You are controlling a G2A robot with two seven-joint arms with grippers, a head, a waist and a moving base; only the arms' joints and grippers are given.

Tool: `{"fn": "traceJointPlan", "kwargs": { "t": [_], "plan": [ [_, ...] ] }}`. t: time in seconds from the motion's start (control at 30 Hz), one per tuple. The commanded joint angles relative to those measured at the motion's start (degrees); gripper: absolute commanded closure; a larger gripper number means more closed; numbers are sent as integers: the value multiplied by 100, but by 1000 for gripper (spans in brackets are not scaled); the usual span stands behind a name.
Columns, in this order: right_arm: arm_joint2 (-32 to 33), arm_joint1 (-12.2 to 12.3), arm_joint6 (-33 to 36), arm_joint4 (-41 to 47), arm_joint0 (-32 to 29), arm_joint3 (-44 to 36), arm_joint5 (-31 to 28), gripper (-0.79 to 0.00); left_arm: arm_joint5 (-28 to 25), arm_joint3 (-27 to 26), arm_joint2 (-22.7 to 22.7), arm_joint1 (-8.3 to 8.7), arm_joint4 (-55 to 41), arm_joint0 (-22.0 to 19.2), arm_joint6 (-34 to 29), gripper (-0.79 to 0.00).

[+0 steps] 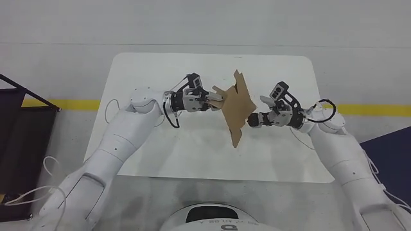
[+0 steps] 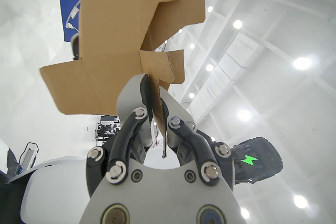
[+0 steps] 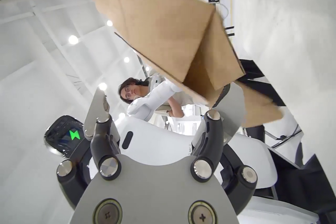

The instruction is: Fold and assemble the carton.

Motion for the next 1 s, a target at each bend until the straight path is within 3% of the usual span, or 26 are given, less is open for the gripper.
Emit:
{"fn": "traceJointPlan", "kwargs": {
  "t": [0.0,0.13,0.3,0.4,0.57,0.77,0.87,0.9,0.97],
  "plan": [
    [15,-8,36,136,46,97,108,-486,20,-3,34,-1,124,-13,4,0],
    [28,-36,127,419,121,271,280,-382,23,-9,75,-15,209,-3,39,0],
    [10,-56,68,378,197,420,207,-372,15,6,90,-26,264,6,51,0],
    [34,-42,-303,-20,236,480,-148,-382,9,23,54,-27,213,14,34,0],
    [170,-14,-524,-161,213,527,-352,-468,7,38,-49,-19,129,-2,0,0],
    [333,25,-520,-226,182,480,-443,-477,21,57,-132,-18,38,-20,-59,0],
    [209,59,-389,-799,162,363,-410,-502,33,70,-147,-24,25,-50,-72,0],
    [156,67,-381,-978,165,344,-347,-579,37,77,-150,-26,25,-61,-75,0],
    [45,78,-390,-1322,195,329,-219,-628,33,83,-159,-32,14,-84,-90,0]
  ]
}}
